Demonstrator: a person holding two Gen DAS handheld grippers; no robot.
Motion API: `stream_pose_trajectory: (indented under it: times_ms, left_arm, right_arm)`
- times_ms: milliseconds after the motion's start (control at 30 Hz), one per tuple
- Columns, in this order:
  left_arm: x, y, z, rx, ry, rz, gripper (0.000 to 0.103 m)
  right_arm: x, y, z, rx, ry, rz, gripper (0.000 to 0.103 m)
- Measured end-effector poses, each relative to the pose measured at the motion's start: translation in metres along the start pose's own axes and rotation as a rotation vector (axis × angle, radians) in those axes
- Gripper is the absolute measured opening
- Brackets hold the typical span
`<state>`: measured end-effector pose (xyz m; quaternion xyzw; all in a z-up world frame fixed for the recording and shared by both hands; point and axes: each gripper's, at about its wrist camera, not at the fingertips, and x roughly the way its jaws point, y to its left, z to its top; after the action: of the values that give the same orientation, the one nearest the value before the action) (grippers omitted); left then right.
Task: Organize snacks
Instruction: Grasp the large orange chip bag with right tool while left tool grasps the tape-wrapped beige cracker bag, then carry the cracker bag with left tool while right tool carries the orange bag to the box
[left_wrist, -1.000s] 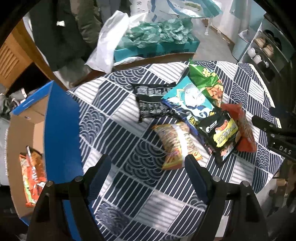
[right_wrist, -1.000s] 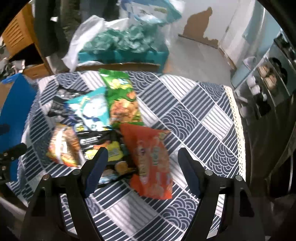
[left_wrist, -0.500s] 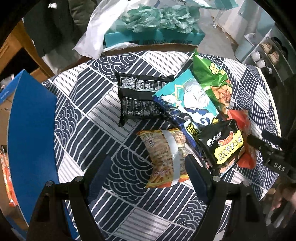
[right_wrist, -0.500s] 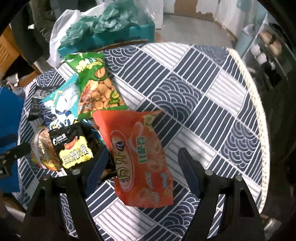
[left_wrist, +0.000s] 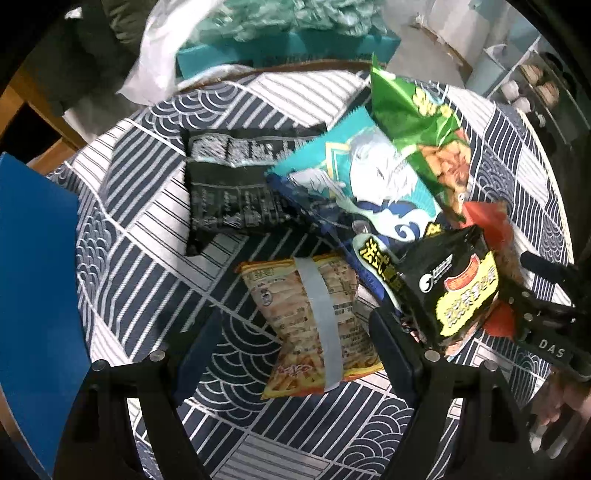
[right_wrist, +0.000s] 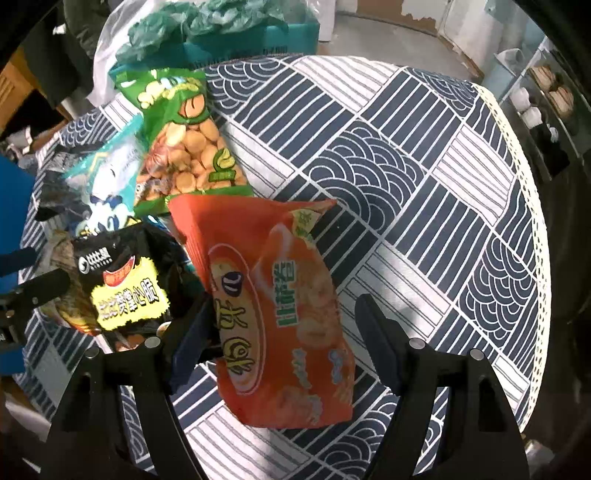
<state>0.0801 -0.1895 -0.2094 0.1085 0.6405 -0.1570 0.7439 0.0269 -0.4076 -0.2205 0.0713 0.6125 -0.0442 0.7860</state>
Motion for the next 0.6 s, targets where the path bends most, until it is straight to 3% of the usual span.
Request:
stream_pose_trajectory:
  times_ms: [133, 200, 267, 433, 600]
  left_arm:
    - [0.008, 0.003, -0.001, -0.006, 0.013, -0.033, 0.081]
    - [0.009, 0.006, -0.001, -0.011, 0.011, -0.06, 0.067]
    - [0.009, 0.009, -0.002, -0.015, 0.019, -0.086, 0.049]
    - [0.0, 0.013, -0.009, 0.009, -0.016, -0.055, 0.042]
    - [-0.012, 0.022, -0.013, 0.01, -0.039, -0.036, 0.042]
  right_arm:
    - [0.003, -0.002, 0.001, 0.001, 0.001, 0.009, 0.077]
    - [0.006, -0.003, 0.001, 0.004, 0.007, 0.018, 0.077]
    - [0.01, -0.004, 0.001, 0.004, 0.022, 0.03, 0.07]
    - [0.011, -0.002, -0.003, -0.022, 0.032, 0.004, 0.056]
    - [0.001, 0.003, -0.007, -0.037, 0.017, -0.026, 0.054]
